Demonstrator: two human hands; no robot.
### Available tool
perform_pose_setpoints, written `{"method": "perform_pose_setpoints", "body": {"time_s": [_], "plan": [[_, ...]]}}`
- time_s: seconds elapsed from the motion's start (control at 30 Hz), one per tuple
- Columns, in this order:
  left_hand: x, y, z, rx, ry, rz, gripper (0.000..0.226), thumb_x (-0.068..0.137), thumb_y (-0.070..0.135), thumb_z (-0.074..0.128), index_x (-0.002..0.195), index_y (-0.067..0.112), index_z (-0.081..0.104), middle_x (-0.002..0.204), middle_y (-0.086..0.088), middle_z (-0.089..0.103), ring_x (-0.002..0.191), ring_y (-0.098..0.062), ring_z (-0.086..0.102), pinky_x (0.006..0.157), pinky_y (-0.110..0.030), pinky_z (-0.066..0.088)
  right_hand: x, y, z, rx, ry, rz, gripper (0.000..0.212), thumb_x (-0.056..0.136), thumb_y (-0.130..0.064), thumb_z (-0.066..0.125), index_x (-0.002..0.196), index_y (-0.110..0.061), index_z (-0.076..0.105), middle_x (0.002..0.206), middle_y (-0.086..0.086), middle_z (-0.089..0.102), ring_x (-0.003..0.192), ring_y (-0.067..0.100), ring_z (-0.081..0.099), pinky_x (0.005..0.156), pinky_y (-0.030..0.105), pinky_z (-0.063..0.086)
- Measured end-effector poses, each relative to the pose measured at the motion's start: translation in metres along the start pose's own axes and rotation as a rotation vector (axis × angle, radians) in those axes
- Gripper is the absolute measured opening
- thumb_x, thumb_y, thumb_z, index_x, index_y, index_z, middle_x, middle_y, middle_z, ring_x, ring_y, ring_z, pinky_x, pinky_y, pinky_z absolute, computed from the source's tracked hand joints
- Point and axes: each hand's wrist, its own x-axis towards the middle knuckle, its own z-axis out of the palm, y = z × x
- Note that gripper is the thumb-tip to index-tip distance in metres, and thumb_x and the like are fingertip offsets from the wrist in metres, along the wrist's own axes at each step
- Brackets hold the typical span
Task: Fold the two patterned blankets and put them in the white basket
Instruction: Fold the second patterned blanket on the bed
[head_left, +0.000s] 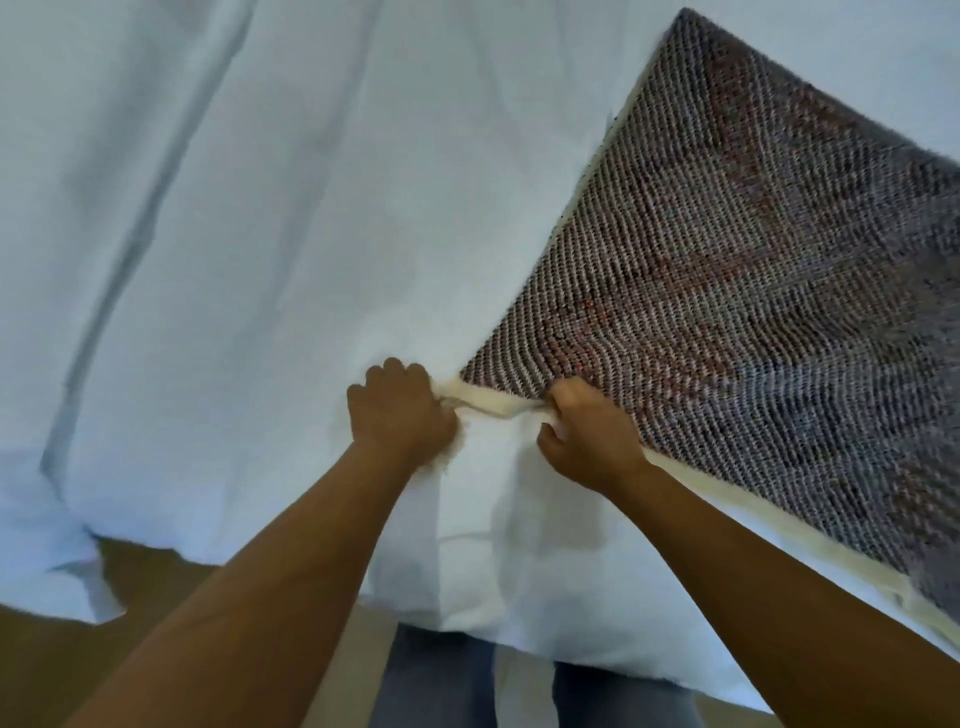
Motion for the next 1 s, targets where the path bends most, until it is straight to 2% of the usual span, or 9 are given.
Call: {"method": "perform_pose_setpoints", "body": {"time_s": [0.1, 0.23, 0.3, 0.4, 0.57, 0.67, 0.77, 0.87, 1.0], "plan": [[0.010, 0.014, 0.001, 0.014, 0.100, 0.133, 0.050, 0.075, 0.049, 0.051, 0.108, 0.011, 0.052, 0.110, -0.011, 0.053, 0.102, -0.030, 0.048, 0.081, -0.039, 0.034, 0.016, -0.015, -0.008, 0.001, 0.082, -0.073, 0.034, 0.076, -0.024, 0.063, 0.103, -0.006, 0.054, 0.096, 0.012, 0.055, 0.084, 0.028, 0.054, 0.060, 0.035, 0.045], [0.016, 0.030, 0.001, 0.062, 0.044, 0.299, 0.028, 0.087, 0.027, 0.046, 0.110, 0.011, 0.048, 0.114, -0.009, 0.055, 0.106, -0.030, 0.049, 0.091, -0.041, 0.032, 0.036, -0.029, -0.011, -0.126, -0.044, 0.004, 0.042, 0.081, -0.026, 0.058, 0.117, -0.007, 0.047, 0.112, 0.014, 0.053, 0.099, 0.033, 0.052, 0.072, 0.038, 0.045], [0.019, 0.025, 0.002, 0.054, -0.006, 0.256, 0.022, 0.090, 0.017, 0.041, 0.110, 0.011, 0.047, 0.112, -0.009, 0.056, 0.103, -0.031, 0.054, 0.084, -0.039, 0.036, 0.037, -0.034, -0.008, -0.172, -0.095, 0.017, 0.034, 0.084, -0.020, 0.052, 0.115, -0.008, 0.046, 0.114, 0.013, 0.054, 0.101, 0.033, 0.053, 0.075, 0.038, 0.045], [0.022, -0.003, -0.001, -0.079, 0.002, 0.206, 0.022, 0.093, 0.021, 0.042, 0.111, 0.010, 0.047, 0.102, -0.010, 0.057, 0.088, -0.034, 0.060, 0.066, -0.036, 0.036, 0.034, -0.040, -0.005, -0.078, -0.058, -0.037, 0.027, 0.085, -0.013, 0.048, 0.111, -0.007, 0.051, 0.108, 0.012, 0.057, 0.097, 0.032, 0.054, 0.074, 0.037, 0.045], [0.003, -0.044, -0.002, 0.138, 0.182, 0.372, 0.017, 0.065, 0.006, 0.074, 0.080, 0.003, 0.065, 0.059, -0.014, 0.058, 0.045, -0.029, 0.057, 0.044, -0.030, 0.040, 0.029, -0.046, 0.010, 0.039, -0.221, -0.051, 0.050, 0.083, -0.011, 0.050, 0.133, -0.011, 0.039, 0.121, 0.013, 0.050, 0.108, 0.030, 0.048, 0.086, 0.036, 0.044], [0.005, -0.020, -0.003, 0.128, 0.104, 0.267, 0.027, 0.077, 0.014, 0.062, 0.102, 0.006, 0.060, 0.092, -0.016, 0.062, 0.084, -0.033, 0.059, 0.070, -0.040, 0.043, 0.024, -0.042, 0.012, 0.089, -0.170, -0.058, 0.056, 0.081, -0.008, 0.052, 0.135, -0.008, 0.037, 0.122, 0.015, 0.048, 0.109, 0.032, 0.047, 0.088, 0.037, 0.042], [0.005, 0.017, -0.010, 0.051, 0.142, 0.343, 0.066, 0.073, 0.026, 0.057, 0.135, 0.010, 0.042, 0.132, -0.020, 0.046, 0.123, -0.037, 0.041, 0.102, -0.055, 0.027, 0.010, -0.029, 0.005, 0.170, -0.070, -0.097, 0.058, 0.078, -0.011, 0.058, 0.133, -0.004, 0.042, 0.119, 0.016, 0.051, 0.107, 0.031, 0.049, 0.090, 0.041, 0.046], [-0.008, 0.073, -0.017, 0.106, 0.256, 0.623, 0.081, 0.063, 0.034, 0.061, 0.137, 0.010, 0.043, 0.138, -0.018, 0.047, 0.128, -0.035, 0.044, 0.104, -0.061, 0.026, -0.017, 0.007, -0.010, 0.232, 0.067, -0.005, 0.048, 0.074, -0.010, 0.058, 0.121, -0.003, 0.051, 0.109, 0.016, 0.055, 0.099, 0.030, 0.051, 0.085, 0.039, 0.047], [-0.029, 0.155, 0.004, 0.223, 0.031, 0.818, 0.078, 0.081, 0.034, 0.052, 0.147, 0.017, 0.014, 0.154, -0.011, 0.016, 0.143, -0.029, 0.009, 0.112, -0.056, -0.003, -0.078, 0.086, -0.026, 0.199, 0.239, 0.245, 0.035, 0.068, 0.000, 0.060, 0.103, 0.002, 0.058, 0.098, 0.020, 0.055, 0.091, 0.036, 0.053, 0.080, 0.040, 0.046]]}}
